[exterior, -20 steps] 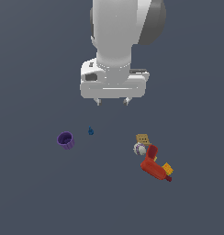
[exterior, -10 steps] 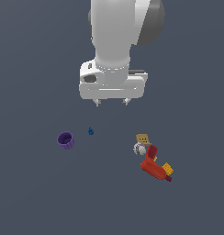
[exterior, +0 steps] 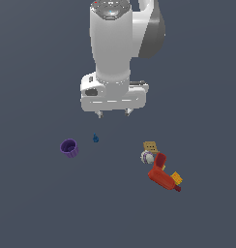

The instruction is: Pick up a designated object from a clutter of objects.

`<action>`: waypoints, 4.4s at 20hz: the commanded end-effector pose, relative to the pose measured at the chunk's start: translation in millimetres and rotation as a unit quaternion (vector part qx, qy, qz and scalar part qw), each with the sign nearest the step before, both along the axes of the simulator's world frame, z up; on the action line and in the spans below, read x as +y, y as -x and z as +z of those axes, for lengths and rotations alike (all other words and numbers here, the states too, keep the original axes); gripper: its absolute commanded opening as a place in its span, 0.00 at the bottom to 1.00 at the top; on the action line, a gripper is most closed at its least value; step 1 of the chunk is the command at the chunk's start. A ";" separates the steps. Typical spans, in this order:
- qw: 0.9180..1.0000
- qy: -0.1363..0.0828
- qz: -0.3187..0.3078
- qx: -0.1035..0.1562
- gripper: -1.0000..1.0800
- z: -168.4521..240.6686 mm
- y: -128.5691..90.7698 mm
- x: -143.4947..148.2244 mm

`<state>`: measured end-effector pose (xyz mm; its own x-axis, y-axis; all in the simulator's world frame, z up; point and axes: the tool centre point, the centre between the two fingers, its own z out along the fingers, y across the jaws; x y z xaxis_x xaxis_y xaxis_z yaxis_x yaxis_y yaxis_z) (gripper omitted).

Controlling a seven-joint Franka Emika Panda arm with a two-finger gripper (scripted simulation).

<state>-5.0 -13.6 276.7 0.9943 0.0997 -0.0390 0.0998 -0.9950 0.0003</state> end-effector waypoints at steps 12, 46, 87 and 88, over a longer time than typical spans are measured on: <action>0.996 -0.009 0.088 -0.009 0.96 -87.3 11.3 -50.0; 0.981 -0.006 0.193 -0.018 0.96 -207.3 57.2 -108.6; 0.981 -0.005 0.194 -0.018 0.00 -137.3 15.4 -54.2; 0.981 -0.005 0.194 -0.018 0.00 -128.1 11.4 -49.1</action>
<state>-22.0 -70.5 134.6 0.8823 0.4708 -0.0010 0.4708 -0.8823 0.0014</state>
